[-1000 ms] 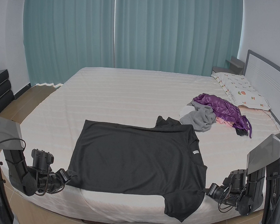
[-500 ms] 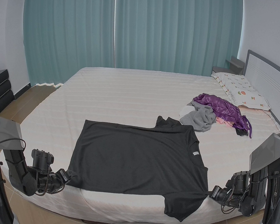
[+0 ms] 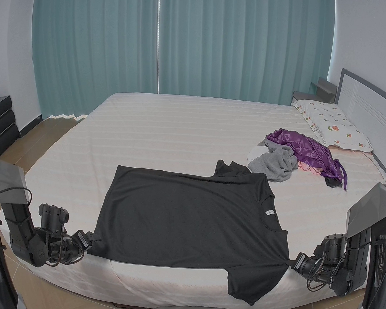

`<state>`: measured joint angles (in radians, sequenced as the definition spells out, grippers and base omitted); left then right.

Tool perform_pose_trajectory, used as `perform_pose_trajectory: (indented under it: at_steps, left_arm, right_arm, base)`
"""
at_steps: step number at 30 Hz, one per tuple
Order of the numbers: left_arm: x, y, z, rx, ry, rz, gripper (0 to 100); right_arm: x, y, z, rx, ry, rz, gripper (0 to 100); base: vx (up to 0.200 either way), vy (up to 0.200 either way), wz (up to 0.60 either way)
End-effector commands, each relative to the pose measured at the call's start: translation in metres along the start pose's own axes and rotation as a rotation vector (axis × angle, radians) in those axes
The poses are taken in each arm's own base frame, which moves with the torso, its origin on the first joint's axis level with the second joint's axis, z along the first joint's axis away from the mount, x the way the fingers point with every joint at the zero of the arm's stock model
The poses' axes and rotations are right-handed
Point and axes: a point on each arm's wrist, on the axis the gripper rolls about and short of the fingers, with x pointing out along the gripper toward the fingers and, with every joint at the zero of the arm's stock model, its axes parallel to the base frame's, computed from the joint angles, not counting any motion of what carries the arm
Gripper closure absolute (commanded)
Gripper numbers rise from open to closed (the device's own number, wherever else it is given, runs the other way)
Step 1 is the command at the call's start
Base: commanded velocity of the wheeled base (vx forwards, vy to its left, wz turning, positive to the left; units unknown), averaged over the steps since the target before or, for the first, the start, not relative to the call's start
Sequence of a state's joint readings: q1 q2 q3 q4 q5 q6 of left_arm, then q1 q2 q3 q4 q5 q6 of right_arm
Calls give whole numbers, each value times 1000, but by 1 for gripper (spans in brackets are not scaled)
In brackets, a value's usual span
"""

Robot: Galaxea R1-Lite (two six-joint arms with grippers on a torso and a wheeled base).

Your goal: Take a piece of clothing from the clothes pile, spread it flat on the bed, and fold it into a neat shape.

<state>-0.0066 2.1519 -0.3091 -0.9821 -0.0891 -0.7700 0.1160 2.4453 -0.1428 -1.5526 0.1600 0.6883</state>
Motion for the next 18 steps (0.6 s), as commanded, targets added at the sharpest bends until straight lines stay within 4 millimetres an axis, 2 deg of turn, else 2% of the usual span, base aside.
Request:
perform_pose_trajectory:
  at_steps: [1, 9, 11, 13, 18]
  left_arm:
    - [5, 4, 2, -3, 1, 11, 0]
    - [11, 3, -2, 113, 30, 0, 0]
    - [16, 4, -2, 216, 50, -7, 0]
    - [18, 4, -3, 237, 54, -9, 0]
    - [29, -4, -3, 290, 54, -24, 0]
  right_arm:
    - [2, -1, 3, 2, -15, 9, 100]
    - [3, 0, 3, 2, -19, 12, 100]
    - [3, 0, 3, 1, -18, 13, 100]
    - [3, 0, 3, 1, -17, 12, 100]
    - [3, 0, 2, 0, -13, 11, 100]
  base:
    - [0, 0, 0]
    - [0, 0, 0]
    - [0, 0, 0]
    - [0, 0, 0]
    - [0, 0, 0]
